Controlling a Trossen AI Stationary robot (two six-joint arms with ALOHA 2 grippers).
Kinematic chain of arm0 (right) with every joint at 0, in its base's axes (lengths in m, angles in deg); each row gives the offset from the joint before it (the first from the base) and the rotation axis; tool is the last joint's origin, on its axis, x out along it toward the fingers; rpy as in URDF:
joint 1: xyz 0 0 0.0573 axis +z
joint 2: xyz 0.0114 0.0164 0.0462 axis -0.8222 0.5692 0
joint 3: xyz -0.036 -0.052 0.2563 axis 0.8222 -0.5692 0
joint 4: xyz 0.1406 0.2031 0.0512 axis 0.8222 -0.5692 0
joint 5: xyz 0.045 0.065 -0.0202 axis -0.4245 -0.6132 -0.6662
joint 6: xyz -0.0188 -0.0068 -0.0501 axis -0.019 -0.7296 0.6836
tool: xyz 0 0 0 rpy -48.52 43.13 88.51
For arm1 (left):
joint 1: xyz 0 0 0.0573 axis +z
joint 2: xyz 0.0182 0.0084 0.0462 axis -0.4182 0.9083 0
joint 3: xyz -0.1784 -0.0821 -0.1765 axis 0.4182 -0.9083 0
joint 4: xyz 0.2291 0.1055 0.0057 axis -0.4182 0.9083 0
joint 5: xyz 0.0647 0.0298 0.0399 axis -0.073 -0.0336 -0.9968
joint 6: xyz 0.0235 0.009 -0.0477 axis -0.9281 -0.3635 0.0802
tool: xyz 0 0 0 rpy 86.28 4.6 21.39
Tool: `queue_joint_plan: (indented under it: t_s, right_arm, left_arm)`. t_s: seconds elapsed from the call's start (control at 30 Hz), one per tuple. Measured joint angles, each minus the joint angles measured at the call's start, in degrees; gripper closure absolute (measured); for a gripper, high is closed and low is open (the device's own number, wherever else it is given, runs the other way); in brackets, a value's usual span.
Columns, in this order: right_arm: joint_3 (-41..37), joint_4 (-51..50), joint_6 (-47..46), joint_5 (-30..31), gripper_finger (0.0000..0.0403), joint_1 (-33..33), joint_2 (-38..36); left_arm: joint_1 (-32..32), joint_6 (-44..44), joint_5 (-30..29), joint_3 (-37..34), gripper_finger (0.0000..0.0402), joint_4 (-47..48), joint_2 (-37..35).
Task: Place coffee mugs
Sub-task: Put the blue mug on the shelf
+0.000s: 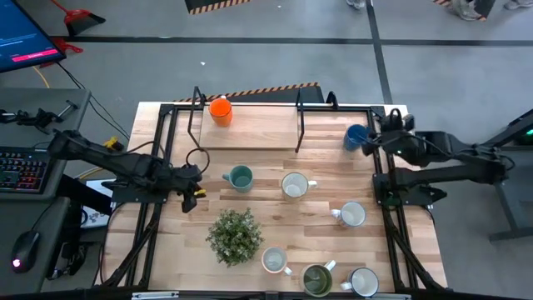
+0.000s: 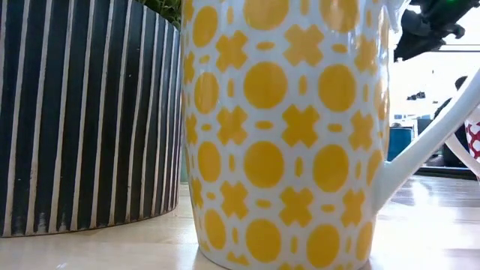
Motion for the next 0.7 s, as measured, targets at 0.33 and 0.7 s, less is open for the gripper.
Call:
queue_joint_plan:
  t_s: [0.33,0.7]
  right_arm:
    - [4.05,-7.65,-1.64,-13.78,0.0210,-14.51,2.93]
    - [2.24,-0.65,11.55,-33.52,0.0210,-29.27,9.54]
  left_arm:
    - [-4.74,-4.78,-5.56,0.00,0.0342,1.91,-3.93]
    - [-16.36,-8.96,-26.42,-0.02,0.0342,-7.49,-12.28]
